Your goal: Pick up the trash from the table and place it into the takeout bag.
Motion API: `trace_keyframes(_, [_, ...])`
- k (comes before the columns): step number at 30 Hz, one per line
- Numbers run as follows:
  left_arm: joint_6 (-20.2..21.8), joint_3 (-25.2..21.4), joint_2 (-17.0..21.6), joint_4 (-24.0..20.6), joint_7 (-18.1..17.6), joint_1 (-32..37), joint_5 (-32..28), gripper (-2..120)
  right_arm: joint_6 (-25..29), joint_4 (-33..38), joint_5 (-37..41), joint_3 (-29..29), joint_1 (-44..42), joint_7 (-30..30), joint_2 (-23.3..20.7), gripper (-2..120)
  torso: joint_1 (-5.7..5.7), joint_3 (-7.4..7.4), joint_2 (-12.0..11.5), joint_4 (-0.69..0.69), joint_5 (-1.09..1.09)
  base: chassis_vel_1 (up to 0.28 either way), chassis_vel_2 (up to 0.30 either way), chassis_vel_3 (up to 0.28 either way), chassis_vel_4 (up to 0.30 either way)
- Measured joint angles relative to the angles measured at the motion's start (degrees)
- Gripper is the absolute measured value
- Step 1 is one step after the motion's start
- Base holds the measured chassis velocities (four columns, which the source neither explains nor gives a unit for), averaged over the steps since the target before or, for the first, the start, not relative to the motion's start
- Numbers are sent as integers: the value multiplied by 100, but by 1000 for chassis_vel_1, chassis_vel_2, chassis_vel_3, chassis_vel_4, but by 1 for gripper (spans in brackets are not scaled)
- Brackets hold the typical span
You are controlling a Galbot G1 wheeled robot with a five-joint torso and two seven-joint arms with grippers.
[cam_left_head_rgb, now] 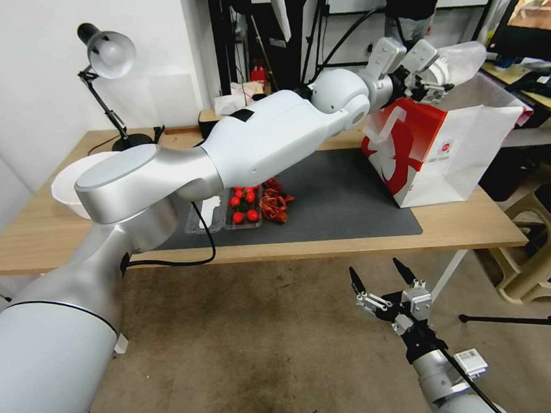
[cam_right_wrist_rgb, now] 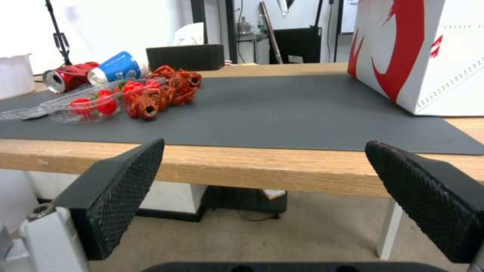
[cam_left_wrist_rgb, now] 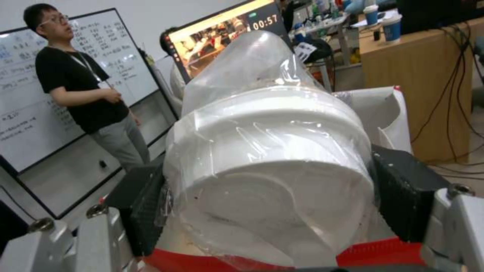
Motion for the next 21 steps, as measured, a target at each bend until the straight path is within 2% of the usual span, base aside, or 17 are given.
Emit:
trace_keyframes(4, [-40,-6,-5,1,31,9,-69,85,2,-6,6,7,-1,-8,-9,100,0,0,0,0,0,0,0,0,0])
trace_keyframes(6, [-62,-40,-32,19,33,11,-95,96,2,-20,10,2,16,-10,-10,100,0,0,0,0,0,0,0,0,0])
trace_keyframes(8, [-65,-59,-43,26,28,9,-108,99,2,-33,10,-10,26,-13,-8,100,0,0,0,0,0,0,0,0,0])
trace_keyframes(21, [-65,-172,161,-103,-101,45,-202,100,-9,-54,5,-38,38,-27,9,100,0,0,0,-1,0,0,0,0,0])
